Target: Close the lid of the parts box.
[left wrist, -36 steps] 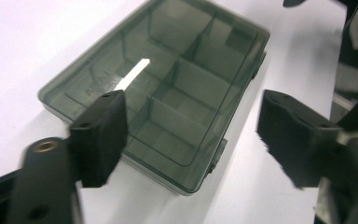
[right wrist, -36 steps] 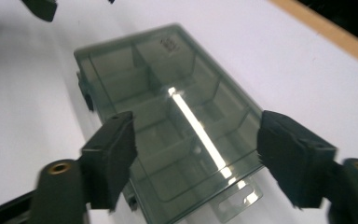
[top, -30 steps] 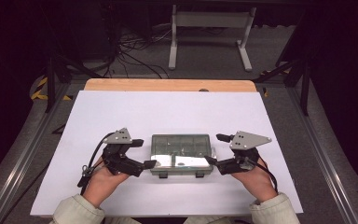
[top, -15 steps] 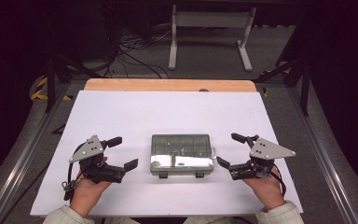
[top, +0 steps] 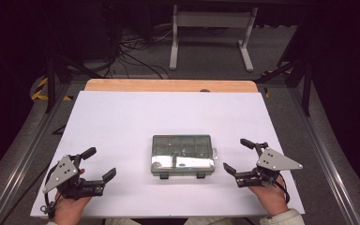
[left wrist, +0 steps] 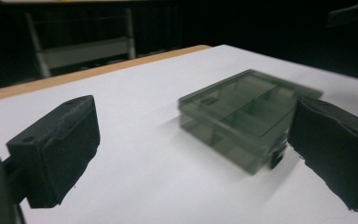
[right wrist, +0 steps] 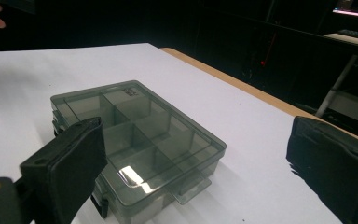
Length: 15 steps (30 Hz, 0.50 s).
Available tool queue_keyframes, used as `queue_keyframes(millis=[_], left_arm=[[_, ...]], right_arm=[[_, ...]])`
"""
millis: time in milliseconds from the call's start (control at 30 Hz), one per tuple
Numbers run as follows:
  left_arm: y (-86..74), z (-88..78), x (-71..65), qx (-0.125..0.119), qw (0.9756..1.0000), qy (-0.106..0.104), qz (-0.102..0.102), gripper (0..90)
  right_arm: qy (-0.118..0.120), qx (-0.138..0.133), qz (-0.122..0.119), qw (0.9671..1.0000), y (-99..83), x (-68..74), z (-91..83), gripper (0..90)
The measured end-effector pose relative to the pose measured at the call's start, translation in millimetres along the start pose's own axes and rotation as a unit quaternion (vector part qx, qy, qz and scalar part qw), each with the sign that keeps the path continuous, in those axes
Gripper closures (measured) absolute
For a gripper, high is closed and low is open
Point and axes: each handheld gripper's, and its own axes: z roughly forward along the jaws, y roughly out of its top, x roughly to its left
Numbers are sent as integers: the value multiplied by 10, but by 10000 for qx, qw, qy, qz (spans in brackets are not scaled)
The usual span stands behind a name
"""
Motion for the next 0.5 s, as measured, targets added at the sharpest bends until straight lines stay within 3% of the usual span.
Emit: queue_keyframes(millis=[200,367,500], left_arm=[[-90,-93,47,-111,9998,-89,-123,38],[-108,-105,79,-187,9997,-115,58,38],[-114,-107,107,-190,9997,-121,-11,38]], right_arm=[[-88,67,42,9999,-79,-29,11,40],[-117,64,10,9999,-94,-32,10,38],[-133,-35,8,9999,-96,-43,-13,38]])
